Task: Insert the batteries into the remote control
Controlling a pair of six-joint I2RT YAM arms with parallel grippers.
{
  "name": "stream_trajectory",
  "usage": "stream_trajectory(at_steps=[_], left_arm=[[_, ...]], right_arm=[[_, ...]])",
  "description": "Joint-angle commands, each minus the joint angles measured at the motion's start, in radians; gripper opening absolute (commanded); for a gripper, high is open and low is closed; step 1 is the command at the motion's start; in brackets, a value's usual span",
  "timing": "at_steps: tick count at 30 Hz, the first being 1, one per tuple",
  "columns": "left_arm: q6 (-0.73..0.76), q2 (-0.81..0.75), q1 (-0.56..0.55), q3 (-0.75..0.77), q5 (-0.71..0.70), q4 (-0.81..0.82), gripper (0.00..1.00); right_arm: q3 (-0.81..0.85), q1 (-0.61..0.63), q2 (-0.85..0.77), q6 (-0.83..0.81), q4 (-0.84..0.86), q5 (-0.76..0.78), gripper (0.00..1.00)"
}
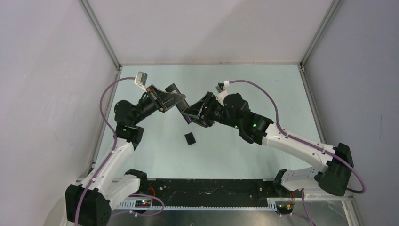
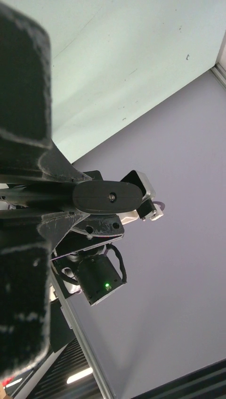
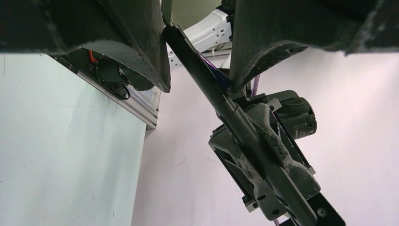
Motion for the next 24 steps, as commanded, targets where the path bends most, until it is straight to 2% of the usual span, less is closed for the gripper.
stream_trajectory(at_steps=[1, 20, 23, 24], left_arm=[[-0.06, 0.009, -0.002, 0.048, 0.033, 0.027, 0.0], [-0.126, 0.02, 0.019, 0.068, 0.052, 0.027, 0.0], [-0.124, 0.022, 0.021, 0.067, 0.056, 0.027, 0.0], [-0.12, 0.023, 0.02, 0.067, 0.058, 0.027, 0.0]], right_arm=[[0.003, 0.007, 0.018, -0.035, 0.09, -0.053, 0.46], [-0.038, 0.012, 0.003, -0.045, 0.116, -0.041, 0.48], [-0.041, 0.013, 0.001, -0.044, 0.126, -0.048, 0.55], [-0.041, 0.012, 0.0, -0.046, 0.136, -0.051, 0.61]])
